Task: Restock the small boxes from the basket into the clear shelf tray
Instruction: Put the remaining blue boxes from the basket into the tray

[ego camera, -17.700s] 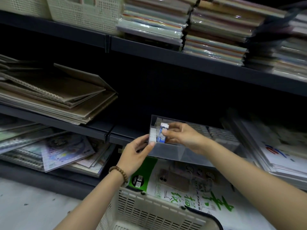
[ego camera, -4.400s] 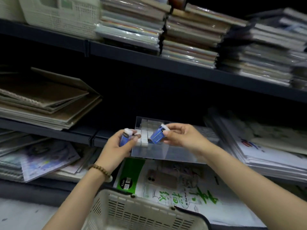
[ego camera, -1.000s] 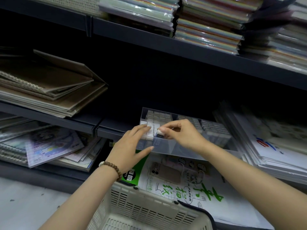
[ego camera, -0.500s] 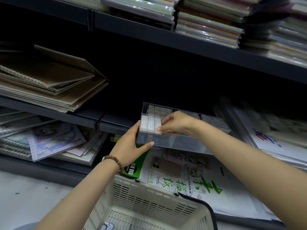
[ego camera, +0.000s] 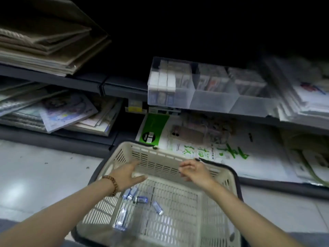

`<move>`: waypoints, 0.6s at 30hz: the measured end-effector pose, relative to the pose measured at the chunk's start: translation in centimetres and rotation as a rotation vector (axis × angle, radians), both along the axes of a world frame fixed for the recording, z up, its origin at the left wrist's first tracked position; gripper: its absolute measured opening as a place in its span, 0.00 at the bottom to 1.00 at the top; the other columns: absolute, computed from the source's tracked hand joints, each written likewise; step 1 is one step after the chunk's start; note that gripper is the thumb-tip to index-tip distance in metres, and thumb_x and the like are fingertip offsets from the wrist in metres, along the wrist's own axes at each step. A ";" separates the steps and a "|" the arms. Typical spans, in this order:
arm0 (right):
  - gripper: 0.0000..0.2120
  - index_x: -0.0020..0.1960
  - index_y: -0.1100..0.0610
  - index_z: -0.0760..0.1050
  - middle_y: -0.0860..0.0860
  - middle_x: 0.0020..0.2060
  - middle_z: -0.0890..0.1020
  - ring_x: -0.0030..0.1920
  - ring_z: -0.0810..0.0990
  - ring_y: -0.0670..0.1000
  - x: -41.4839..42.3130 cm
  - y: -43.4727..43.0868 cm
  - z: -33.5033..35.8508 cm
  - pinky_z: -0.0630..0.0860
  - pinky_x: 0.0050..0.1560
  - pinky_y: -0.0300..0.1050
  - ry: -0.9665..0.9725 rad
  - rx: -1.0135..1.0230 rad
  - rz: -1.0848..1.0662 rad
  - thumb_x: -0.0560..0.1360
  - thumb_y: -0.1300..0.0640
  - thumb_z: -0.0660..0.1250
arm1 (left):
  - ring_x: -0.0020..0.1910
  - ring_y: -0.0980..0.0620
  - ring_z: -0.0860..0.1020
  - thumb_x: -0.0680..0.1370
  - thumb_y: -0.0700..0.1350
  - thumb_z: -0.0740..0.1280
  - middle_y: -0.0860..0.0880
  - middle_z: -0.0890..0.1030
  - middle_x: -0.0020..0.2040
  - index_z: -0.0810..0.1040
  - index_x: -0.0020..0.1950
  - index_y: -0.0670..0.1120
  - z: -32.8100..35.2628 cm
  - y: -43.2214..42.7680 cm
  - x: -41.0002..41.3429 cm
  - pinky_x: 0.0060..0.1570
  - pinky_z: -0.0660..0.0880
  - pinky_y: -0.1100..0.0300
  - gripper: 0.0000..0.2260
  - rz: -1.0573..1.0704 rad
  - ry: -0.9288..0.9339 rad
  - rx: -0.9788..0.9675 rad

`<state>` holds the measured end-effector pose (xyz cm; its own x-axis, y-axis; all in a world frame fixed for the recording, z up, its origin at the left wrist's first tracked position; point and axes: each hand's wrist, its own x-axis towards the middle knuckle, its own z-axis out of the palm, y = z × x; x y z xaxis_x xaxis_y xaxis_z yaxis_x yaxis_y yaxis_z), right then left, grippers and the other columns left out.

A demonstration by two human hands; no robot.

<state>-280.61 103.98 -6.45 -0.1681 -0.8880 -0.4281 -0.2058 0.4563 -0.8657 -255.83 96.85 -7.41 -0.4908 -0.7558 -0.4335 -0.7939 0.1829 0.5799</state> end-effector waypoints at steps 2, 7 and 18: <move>0.03 0.46 0.59 0.75 0.52 0.37 0.79 0.31 0.78 0.44 0.7 1.7 -5.5 0.73 0.31 0.34 0.005 0.086 -0.027 0.75 0.66 0.66 | 0.71 0.49 0.65 0.77 0.57 0.62 0.48 0.61 0.74 0.56 0.75 0.45 -4.0 0.7 1.0 0.66 0.65 0.59 0.32 0.054 -0.111 0.161; 0.03 0.47 0.57 0.76 0.49 0.38 0.79 0.35 0.77 0.44 2.7 4.4 -14.9 0.73 0.33 0.32 0.030 0.248 0.024 0.74 0.63 0.69 | 0.70 0.47 0.65 0.79 0.51 0.61 0.44 0.64 0.73 0.59 0.74 0.42 -11.2 2.7 1.5 0.63 0.62 0.64 0.26 0.131 -0.194 0.210; 0.14 0.51 0.54 0.77 0.50 0.49 0.79 0.49 0.79 0.50 6.1 4.4 -21.4 0.75 0.48 0.44 0.312 0.334 0.160 0.68 0.52 0.75 | 0.59 0.41 0.74 0.76 0.38 0.62 0.39 0.68 0.67 0.65 0.70 0.41 -18.5 3.2 1.2 0.59 0.70 0.55 0.22 0.326 -0.201 0.125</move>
<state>-274.50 108.39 -27.81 -0.2061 -0.7359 -0.6449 -0.5228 0.6399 -0.5632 -254.60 100.07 -25.92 -0.1302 -0.7933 -0.5947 -0.8983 -0.1595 0.4094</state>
